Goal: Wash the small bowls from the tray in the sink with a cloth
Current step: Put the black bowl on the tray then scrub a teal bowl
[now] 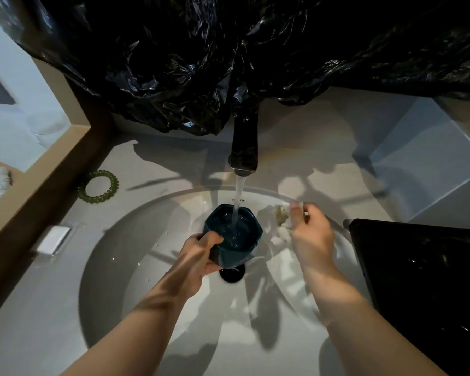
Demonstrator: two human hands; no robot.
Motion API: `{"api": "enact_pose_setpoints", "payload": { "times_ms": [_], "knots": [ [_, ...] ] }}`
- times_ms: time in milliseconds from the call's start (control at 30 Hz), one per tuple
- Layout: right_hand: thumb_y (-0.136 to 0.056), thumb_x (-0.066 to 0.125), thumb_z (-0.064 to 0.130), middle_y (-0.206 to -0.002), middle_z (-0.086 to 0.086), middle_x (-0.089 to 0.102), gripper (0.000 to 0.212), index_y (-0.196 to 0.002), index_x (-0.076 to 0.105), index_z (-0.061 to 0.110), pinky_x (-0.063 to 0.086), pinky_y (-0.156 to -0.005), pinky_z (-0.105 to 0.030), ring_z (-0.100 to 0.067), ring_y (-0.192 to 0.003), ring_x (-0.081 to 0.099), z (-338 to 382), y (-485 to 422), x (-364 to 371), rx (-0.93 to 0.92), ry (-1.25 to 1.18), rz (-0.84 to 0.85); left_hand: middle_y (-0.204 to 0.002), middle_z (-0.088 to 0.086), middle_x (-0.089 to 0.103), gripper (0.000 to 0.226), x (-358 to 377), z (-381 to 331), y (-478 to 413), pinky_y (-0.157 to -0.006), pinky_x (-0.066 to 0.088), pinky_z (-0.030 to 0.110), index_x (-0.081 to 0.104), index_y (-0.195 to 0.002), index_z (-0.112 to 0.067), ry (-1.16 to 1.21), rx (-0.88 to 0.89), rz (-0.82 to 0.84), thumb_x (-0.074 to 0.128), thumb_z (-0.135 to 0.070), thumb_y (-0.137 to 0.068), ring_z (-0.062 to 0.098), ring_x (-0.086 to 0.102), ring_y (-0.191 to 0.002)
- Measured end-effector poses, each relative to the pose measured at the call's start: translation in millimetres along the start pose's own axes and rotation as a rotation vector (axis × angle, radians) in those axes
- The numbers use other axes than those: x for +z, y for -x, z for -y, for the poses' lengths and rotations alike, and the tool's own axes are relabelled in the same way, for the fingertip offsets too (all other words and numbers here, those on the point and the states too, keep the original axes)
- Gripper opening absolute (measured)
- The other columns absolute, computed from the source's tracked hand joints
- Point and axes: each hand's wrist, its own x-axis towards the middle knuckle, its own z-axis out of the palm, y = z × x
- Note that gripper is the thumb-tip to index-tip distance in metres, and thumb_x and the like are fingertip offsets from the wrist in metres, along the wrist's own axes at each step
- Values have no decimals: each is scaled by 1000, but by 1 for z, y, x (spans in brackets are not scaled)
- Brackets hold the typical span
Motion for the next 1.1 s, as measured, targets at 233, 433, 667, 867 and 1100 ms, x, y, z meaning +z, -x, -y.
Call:
{"api": "enact_pose_setpoints", "payload": {
  "times_ms": [233, 433, 667, 867, 1100],
  "knots": [
    [-94, 54, 32, -66, 1, 46, 27, -80, 41, 13, 41, -58, -28, -17, -61, 51, 26, -6, -1, 95, -190, -112, -110, 28, 63, 23, -4, -2, 3, -72, 56, 35, 53, -112, 2, -64, -18, -17, 51, -9, -92, 39, 64, -99],
    [-94, 51, 34, -74, -3, 56, 28, -80, 51, 11, 48, -59, -13, -8, -65, 58, 44, 19, 13, 114, -366, 361, -96, 29, 60, 29, -4, 0, 10, -61, 57, 26, 54, -114, 5, -87, 47, 43, 53, -10, -89, 36, 64, -91],
    [-81, 70, 19, -89, 0, 45, 28, -69, 46, 24, 40, -77, -15, -23, -91, 50, 15, 17, 39, 60, 23, 152, -88, 12, 71, 36, 1, -5, 19, -66, 58, 29, 64, -100, -4, -59, 213, 68, 58, -14, -66, 23, 69, -81],
    [-84, 65, 22, -81, -8, 58, 21, -93, 56, 6, 43, -59, -27, -20, -69, 56, 24, 17, 32, 595, -24, 524, -104, 13, 68, 51, 6, -6, 24, -89, 54, 44, 58, -110, -9, -89, 296, -46, 61, -19, -61, 27, 65, -98],
    [-90, 48, 11, -114, -14, 52, 30, -119, 47, 7, 44, -74, -35, -33, -96, 55, 33, 12, 56, 204, 400, 390, -102, 2, 69, 35, 10, -3, 20, -92, 52, 45, 58, -109, -25, -107, 258, -135, 56, -33, -75, 20, 64, -99]
  ]
}}
